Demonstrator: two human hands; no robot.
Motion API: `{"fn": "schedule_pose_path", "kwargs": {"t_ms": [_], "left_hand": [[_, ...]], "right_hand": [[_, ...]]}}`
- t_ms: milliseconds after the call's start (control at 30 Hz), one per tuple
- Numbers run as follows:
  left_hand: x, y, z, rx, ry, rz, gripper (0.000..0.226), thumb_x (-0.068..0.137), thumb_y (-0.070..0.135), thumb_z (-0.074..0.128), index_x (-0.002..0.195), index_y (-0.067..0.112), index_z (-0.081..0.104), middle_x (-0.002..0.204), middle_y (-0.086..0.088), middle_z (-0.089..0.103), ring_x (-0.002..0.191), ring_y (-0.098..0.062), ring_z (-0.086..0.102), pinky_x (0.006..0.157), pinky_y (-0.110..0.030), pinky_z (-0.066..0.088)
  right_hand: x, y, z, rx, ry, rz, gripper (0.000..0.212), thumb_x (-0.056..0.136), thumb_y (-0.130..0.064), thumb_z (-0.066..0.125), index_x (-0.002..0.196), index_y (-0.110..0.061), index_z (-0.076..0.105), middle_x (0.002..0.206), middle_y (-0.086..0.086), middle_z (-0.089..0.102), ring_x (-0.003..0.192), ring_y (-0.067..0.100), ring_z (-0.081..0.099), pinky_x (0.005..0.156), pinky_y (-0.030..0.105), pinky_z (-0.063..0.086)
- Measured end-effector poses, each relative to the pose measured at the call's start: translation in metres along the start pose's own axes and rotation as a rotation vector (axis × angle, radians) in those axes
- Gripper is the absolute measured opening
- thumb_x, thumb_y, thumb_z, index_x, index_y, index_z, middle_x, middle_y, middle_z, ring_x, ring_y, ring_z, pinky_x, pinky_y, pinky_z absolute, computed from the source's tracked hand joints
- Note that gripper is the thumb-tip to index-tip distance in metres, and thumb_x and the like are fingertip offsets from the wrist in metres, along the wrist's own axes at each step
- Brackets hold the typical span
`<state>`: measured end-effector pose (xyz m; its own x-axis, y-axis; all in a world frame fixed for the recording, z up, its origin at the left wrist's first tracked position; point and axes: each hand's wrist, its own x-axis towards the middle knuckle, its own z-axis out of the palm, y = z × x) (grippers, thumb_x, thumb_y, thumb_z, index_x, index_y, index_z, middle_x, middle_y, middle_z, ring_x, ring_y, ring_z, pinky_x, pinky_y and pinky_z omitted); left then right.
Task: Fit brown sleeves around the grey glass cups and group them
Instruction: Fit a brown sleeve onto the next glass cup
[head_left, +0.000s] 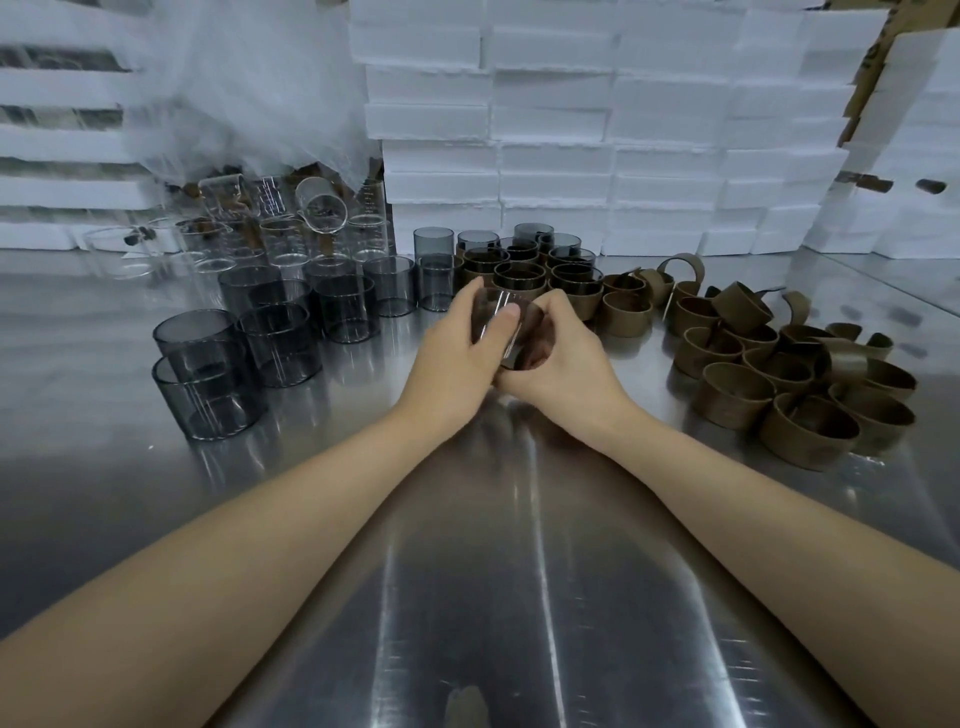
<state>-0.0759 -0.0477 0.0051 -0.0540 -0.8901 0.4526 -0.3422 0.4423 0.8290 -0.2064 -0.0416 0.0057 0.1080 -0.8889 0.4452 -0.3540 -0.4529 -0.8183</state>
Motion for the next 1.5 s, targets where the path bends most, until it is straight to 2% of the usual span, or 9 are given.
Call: {"fn": "schedule_pose_path", "kwargs": {"t_ms": [167, 333, 567, 700, 833, 933, 1033, 1333, 1500], "left_hand": [[0.006, 0.000, -0.003, -0.478, -0.109, -0.181, 0.021, 0.089, 0.043, 0.055, 0.086, 0.035, 0.074, 0.089, 0.009, 0.074, 0.086, -0.010, 0.069, 0.082, -0.034, 0.055], [0.004, 0.004, -0.003, -0.374, -0.161, -0.104, 0.058, 0.085, 0.070, 0.045, 0.137, 0.045, 0.039, 0.099, 0.032, 0.068, 0.103, 0.006, 0.063, 0.085, -0.014, 0.050], [0.001, -0.001, 0.003, -0.349, -0.224, -0.083, 0.054, 0.096, 0.043, 0.050, 0.143, 0.027, 0.029, 0.134, 0.002, 0.053, 0.119, -0.013, 0.057, 0.097, -0.045, 0.052], [0.003, -0.005, 0.005, -0.381, -0.207, -0.054, 0.033, 0.102, 0.035, 0.046, 0.133, 0.034, 0.035, 0.124, 0.011, 0.056, 0.109, -0.003, 0.061, 0.085, -0.032, 0.057], [0.004, -0.003, 0.005, -0.414, -0.124, -0.175, 0.031, 0.104, 0.045, 0.034, 0.129, 0.029, 0.044, 0.111, 0.009, 0.055, 0.073, 0.005, 0.067, 0.066, -0.031, 0.059], [0.005, -0.005, 0.005, -0.354, -0.125, -0.208, 0.038, 0.104, 0.048, 0.030, 0.130, 0.026, 0.046, 0.115, 0.010, 0.053, 0.063, 0.003, 0.066, 0.078, -0.038, 0.059], [0.006, -0.005, 0.005, -0.384, -0.109, -0.231, 0.031, 0.104, 0.045, 0.032, 0.123, 0.026, 0.050, 0.113, 0.004, 0.059, 0.077, -0.005, 0.066, 0.067, -0.031, 0.060], [0.007, -0.006, 0.001, -0.580, -0.079, -0.275, 0.023, 0.104, 0.030, 0.042, 0.114, 0.017, 0.059, 0.102, 0.005, 0.064, 0.079, 0.001, 0.068, 0.072, -0.031, 0.060], [0.008, -0.004, 0.000, -0.649, -0.088, -0.315, 0.021, 0.099, 0.018, 0.054, 0.119, 0.016, 0.059, 0.108, 0.001, 0.064, 0.095, -0.013, 0.067, 0.072, -0.032, 0.061]], "right_hand": [[0.000, -0.002, -0.001, 0.206, -0.049, 0.110, 0.044, 0.069, -0.004, 0.082, 0.091, -0.015, 0.046, 0.091, 0.017, 0.065, 0.073, 0.018, 0.062, 0.068, 0.040, 0.052], [0.007, 0.002, -0.005, 0.347, -0.095, 0.232, 0.036, 0.087, -0.032, 0.069, 0.094, -0.002, 0.051, 0.063, 0.015, 0.057, 0.047, 0.024, 0.046, 0.042, 0.025, 0.035], [0.013, 0.006, -0.008, 0.428, -0.190, 0.282, 0.062, 0.095, -0.060, 0.037, 0.103, -0.005, 0.065, 0.058, 0.008, 0.056, 0.042, 0.016, 0.050, 0.039, 0.019, 0.036], [0.020, 0.011, -0.012, 0.421, -0.054, 0.336, 0.071, 0.097, -0.063, 0.019, 0.104, -0.009, 0.064, 0.059, 0.009, 0.058, 0.039, 0.017, 0.051, 0.037, 0.020, 0.037], [0.027, 0.031, -0.036, -0.289, 0.192, 0.158, 0.028, 0.096, -0.018, 0.050, 0.121, -0.008, 0.057, 0.099, 0.005, 0.059, 0.084, 0.016, 0.058, 0.076, 0.022, 0.048], [0.030, 0.042, -0.055, -0.515, 0.149, 0.237, 0.054, 0.090, -0.010, 0.054, 0.142, -0.008, 0.040, 0.146, 0.012, 0.035, 0.126, 0.026, 0.045, 0.100, 0.028, 0.034], [0.032, 0.046, -0.063, -0.527, 0.103, 0.307, 0.068, 0.091, -0.015, 0.055, 0.152, -0.010, 0.025, 0.156, 0.011, 0.028, 0.138, 0.030, 0.036, 0.109, 0.036, 0.032], [0.023, 0.036, -0.059, -0.682, 0.230, 0.193, 0.025, 0.089, -0.028, 0.062, 0.114, -0.025, 0.067, 0.105, -0.005, 0.069, 0.105, 0.020, 0.061, 0.079, 0.034, 0.048], [0.023, 0.029, -0.049, -0.449, 0.385, 0.046, 0.019, 0.096, -0.034, 0.052, 0.103, -0.030, 0.069, 0.087, -0.014, 0.072, 0.084, 0.004, 0.064, 0.067, 0.024, 0.043]]}}
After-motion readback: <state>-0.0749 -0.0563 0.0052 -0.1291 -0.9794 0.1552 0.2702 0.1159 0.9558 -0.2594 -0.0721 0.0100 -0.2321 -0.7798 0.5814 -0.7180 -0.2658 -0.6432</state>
